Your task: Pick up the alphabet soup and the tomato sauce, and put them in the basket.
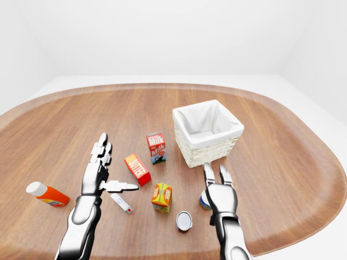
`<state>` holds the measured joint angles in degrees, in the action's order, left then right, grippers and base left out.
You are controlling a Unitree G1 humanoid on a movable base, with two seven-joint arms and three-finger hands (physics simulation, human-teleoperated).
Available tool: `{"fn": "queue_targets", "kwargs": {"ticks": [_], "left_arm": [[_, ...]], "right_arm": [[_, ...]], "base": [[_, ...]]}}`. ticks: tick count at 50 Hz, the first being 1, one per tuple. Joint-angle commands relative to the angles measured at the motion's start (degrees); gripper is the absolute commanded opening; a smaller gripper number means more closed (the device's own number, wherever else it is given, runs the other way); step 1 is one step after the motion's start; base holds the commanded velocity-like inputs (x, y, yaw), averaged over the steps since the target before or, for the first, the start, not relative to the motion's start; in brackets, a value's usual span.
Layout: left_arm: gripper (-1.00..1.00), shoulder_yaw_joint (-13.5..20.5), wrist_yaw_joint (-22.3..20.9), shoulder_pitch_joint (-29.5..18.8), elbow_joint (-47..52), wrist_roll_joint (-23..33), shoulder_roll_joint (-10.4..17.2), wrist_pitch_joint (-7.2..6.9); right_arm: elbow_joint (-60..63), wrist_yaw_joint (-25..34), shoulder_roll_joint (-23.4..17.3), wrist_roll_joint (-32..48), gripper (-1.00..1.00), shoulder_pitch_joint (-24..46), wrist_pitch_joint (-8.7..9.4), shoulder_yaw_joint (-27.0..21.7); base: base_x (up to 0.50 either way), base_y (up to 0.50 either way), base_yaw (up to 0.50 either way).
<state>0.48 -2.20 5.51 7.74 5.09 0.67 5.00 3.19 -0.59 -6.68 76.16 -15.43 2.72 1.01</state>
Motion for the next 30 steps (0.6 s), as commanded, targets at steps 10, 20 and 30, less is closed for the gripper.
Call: {"fn": "queue_targets", "kwargs": {"ticks": [10,20,30], "left_arm": [[1.00,0.2,-0.1,-0.4,-0.6,-0.3,0.1,0.00],[1.00,0.2,-0.2,-0.4,-0.6,-0.2,0.1,0.00],[1.00,0.2,-0.2,-0.4,-0.6,-0.3,0.1,0.00]], "right_arm": [[-8.6,-3.9,-1.1,-1.5,1.00,2.9,0.82,0.6],[-11.4,-5.1,-1.5,-2.0,1.00,4.0,1.00,1.1],[-14.2,-6.0,-1.6,-2.3,1.00,5.2,1.38,1.8]], "base": [[0.00,0.00,0.00],[0.00,0.00,0.00],[0.00,0.00,0.00]]}}
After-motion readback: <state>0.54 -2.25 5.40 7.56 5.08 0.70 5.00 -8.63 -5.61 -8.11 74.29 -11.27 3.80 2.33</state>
